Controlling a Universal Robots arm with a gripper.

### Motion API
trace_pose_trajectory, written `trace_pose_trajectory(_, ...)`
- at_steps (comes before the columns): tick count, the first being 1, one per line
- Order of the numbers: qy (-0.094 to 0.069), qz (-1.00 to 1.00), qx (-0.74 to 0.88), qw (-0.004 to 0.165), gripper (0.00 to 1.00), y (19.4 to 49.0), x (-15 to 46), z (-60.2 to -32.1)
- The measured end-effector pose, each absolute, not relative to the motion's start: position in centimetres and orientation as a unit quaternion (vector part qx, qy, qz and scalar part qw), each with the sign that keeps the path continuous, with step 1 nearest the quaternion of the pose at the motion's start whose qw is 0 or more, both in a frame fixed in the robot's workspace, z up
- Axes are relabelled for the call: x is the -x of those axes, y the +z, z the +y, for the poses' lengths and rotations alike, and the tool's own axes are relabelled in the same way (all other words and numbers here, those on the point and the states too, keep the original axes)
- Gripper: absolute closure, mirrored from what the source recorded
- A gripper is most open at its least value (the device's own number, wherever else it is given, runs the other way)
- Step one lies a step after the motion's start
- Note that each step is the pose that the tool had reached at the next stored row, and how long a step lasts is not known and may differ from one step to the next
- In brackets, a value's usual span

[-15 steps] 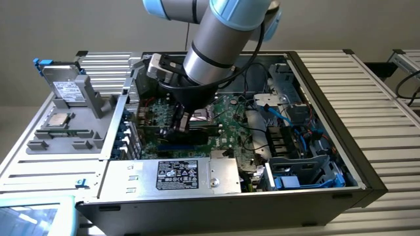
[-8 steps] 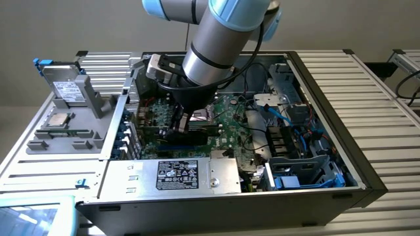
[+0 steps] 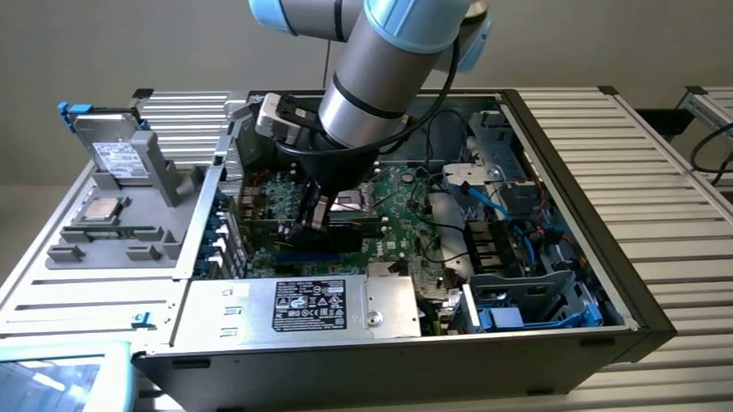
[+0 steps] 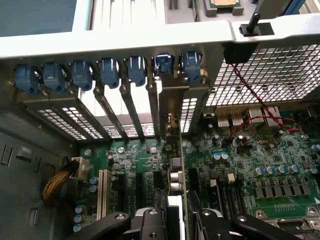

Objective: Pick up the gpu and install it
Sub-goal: 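Insert the gpu into the slot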

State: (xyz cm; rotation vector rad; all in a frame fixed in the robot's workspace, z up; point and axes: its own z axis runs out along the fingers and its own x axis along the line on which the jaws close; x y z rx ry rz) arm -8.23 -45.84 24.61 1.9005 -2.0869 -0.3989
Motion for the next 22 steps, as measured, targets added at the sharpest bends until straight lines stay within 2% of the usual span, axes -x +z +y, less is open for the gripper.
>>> trace_pose_trajectory(22,-0.132,-0.726,-0.658,0.151,0.72,24.61,8.49,-45.66)
